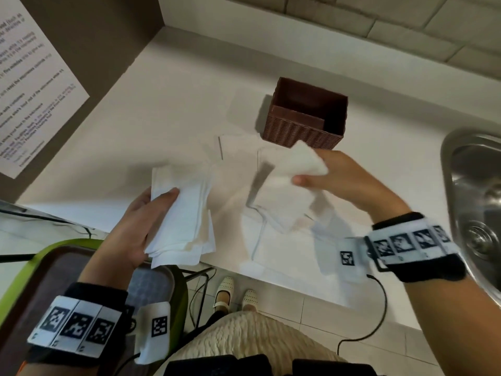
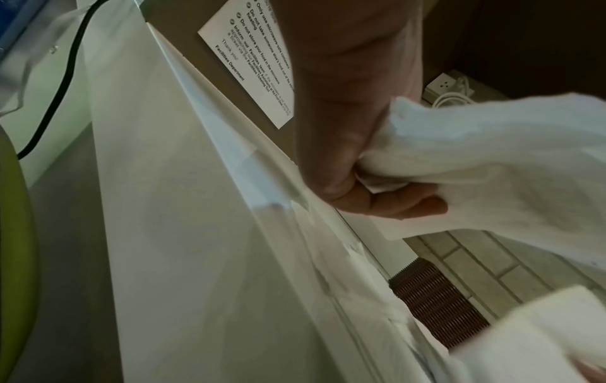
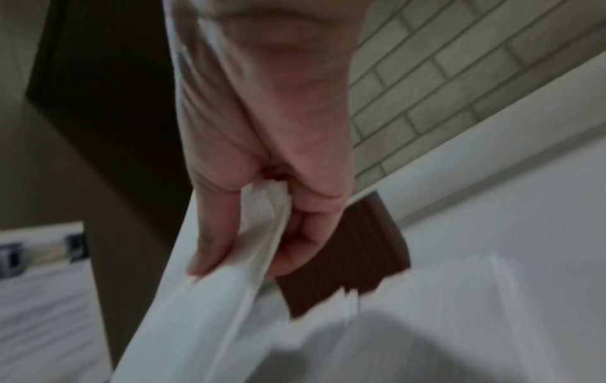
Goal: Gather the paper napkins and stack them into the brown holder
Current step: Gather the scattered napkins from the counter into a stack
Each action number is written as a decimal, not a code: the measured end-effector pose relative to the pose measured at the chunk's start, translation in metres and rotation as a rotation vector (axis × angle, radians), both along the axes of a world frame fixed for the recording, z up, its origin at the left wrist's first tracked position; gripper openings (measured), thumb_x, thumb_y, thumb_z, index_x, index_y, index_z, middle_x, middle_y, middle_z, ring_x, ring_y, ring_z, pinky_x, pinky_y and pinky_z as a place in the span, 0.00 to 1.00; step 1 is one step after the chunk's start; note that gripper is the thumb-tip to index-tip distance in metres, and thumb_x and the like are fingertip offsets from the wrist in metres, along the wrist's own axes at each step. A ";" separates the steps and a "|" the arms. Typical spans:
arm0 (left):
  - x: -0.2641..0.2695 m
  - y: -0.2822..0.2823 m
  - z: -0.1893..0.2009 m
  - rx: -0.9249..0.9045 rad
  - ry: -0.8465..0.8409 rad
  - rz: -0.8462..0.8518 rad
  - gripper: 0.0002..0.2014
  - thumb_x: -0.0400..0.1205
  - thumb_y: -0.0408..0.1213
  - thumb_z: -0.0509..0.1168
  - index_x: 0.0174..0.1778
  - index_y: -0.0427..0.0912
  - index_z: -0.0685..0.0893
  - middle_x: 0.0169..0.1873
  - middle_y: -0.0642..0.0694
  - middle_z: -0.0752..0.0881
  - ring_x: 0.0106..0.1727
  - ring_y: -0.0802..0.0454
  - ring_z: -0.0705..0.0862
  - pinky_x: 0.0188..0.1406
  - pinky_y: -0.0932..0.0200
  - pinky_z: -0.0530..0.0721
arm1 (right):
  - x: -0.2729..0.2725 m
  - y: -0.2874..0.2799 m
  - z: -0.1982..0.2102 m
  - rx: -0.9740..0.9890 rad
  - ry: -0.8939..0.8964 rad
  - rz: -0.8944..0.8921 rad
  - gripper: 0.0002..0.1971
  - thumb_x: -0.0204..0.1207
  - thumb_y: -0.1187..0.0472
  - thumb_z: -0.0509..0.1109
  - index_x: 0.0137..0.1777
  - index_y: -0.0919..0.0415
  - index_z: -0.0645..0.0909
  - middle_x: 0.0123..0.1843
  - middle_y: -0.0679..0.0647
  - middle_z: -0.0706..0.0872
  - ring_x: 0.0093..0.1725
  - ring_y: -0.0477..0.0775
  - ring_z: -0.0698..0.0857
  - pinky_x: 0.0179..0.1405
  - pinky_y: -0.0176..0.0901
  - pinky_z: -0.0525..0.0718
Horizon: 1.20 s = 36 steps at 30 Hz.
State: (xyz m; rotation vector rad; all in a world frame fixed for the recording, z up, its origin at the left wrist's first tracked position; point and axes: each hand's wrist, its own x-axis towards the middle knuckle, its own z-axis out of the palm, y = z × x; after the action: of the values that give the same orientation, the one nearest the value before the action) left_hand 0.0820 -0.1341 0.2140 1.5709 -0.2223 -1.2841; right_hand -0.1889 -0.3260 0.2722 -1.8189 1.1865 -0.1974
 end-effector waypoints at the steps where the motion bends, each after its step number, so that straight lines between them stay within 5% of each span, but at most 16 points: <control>1: 0.000 -0.001 0.000 -0.001 -0.001 0.002 0.17 0.81 0.46 0.70 0.65 0.47 0.85 0.59 0.36 0.90 0.61 0.33 0.88 0.62 0.36 0.85 | -0.016 -0.002 0.011 0.013 -0.009 0.013 0.12 0.68 0.56 0.81 0.50 0.46 0.86 0.44 0.38 0.93 0.44 0.35 0.90 0.43 0.30 0.84; 4: -0.001 -0.002 -0.002 -0.006 -0.005 0.003 0.17 0.82 0.45 0.69 0.67 0.45 0.84 0.59 0.36 0.90 0.60 0.33 0.88 0.55 0.43 0.86 | -0.065 -0.010 0.046 0.069 0.155 0.114 0.05 0.72 0.60 0.78 0.44 0.48 0.86 0.37 0.35 0.92 0.35 0.31 0.88 0.34 0.20 0.80; 7: -0.009 -0.002 0.000 -0.019 0.009 -0.022 0.17 0.84 0.43 0.66 0.68 0.43 0.83 0.59 0.36 0.90 0.61 0.35 0.88 0.53 0.47 0.85 | -0.100 -0.017 0.062 0.066 0.343 0.173 0.04 0.75 0.57 0.74 0.43 0.58 0.87 0.38 0.48 0.92 0.35 0.34 0.87 0.34 0.21 0.79; 10: -0.017 -0.005 -0.001 -0.013 0.010 -0.037 0.17 0.84 0.43 0.67 0.68 0.43 0.83 0.60 0.36 0.89 0.62 0.34 0.87 0.55 0.46 0.85 | -0.109 -0.015 0.060 0.043 0.337 0.101 0.05 0.77 0.58 0.72 0.41 0.57 0.86 0.34 0.44 0.91 0.31 0.29 0.85 0.29 0.17 0.76; 14: -0.025 -0.008 -0.001 -0.001 -0.008 -0.032 0.17 0.84 0.43 0.67 0.68 0.44 0.83 0.60 0.37 0.90 0.61 0.36 0.88 0.57 0.45 0.85 | -0.091 0.000 0.046 0.093 0.331 0.288 0.08 0.77 0.60 0.73 0.38 0.48 0.85 0.33 0.35 0.89 0.32 0.31 0.84 0.33 0.21 0.77; 16: -0.027 -0.008 0.000 -0.005 -0.042 -0.042 0.16 0.85 0.43 0.65 0.67 0.42 0.83 0.58 0.39 0.90 0.57 0.40 0.89 0.50 0.50 0.85 | -0.069 0.008 0.034 0.052 0.371 0.443 0.10 0.76 0.59 0.75 0.38 0.43 0.84 0.34 0.31 0.88 0.36 0.30 0.83 0.35 0.23 0.76; 18: -0.028 -0.008 0.000 -0.002 -0.108 -0.068 0.14 0.86 0.44 0.64 0.65 0.42 0.81 0.56 0.41 0.87 0.52 0.44 0.87 0.44 0.53 0.83 | -0.041 0.016 0.016 -0.018 0.434 0.607 0.02 0.75 0.58 0.76 0.44 0.49 0.87 0.39 0.37 0.87 0.41 0.35 0.82 0.39 0.27 0.76; 22: -0.025 -0.003 -0.003 0.007 -0.142 -0.041 0.13 0.86 0.43 0.63 0.64 0.43 0.79 0.50 0.44 0.86 0.49 0.47 0.85 0.50 0.51 0.85 | 0.008 0.035 -0.020 -0.092 0.466 0.875 0.12 0.72 0.61 0.77 0.55 0.57 0.87 0.36 0.35 0.74 0.40 0.41 0.73 0.34 0.23 0.66; 25: -0.023 0.008 -0.003 0.004 -0.087 0.031 0.15 0.86 0.42 0.64 0.65 0.38 0.82 0.49 0.40 0.90 0.48 0.45 0.89 0.33 0.60 0.88 | 0.024 0.039 -0.034 -0.103 0.482 0.915 0.19 0.72 0.61 0.78 0.63 0.59 0.85 0.47 0.42 0.76 0.48 0.44 0.70 0.34 0.20 0.64; 28: -0.019 0.015 -0.005 0.001 -0.057 0.098 0.17 0.86 0.40 0.64 0.68 0.36 0.82 0.54 0.37 0.90 0.55 0.40 0.89 0.42 0.55 0.89 | 0.023 0.032 -0.030 -0.056 0.454 0.885 0.18 0.73 0.60 0.77 0.63 0.60 0.85 0.44 0.42 0.78 0.41 0.42 0.73 0.34 0.17 0.68; 33: -0.014 0.022 -0.011 -0.017 0.005 0.153 0.19 0.86 0.41 0.64 0.70 0.35 0.81 0.59 0.34 0.89 0.60 0.36 0.88 0.53 0.47 0.85 | 0.024 0.028 -0.018 -0.026 0.459 0.921 0.07 0.72 0.59 0.78 0.47 0.48 0.84 0.34 0.35 0.76 0.34 0.33 0.74 0.33 0.23 0.71; 36: -0.016 0.023 -0.012 -0.034 0.020 0.160 0.18 0.86 0.40 0.63 0.70 0.36 0.81 0.58 0.35 0.90 0.57 0.39 0.90 0.48 0.50 0.88 | 0.028 0.037 -0.033 -0.098 0.483 0.969 0.13 0.71 0.58 0.78 0.55 0.52 0.84 0.37 0.38 0.75 0.35 0.38 0.73 0.30 0.28 0.64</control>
State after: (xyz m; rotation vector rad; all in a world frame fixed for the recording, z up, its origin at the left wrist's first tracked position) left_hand 0.0658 -0.1110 0.2022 1.5150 -0.1034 -1.1649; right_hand -0.1606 -0.2885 0.2393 -2.3923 0.4663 0.7799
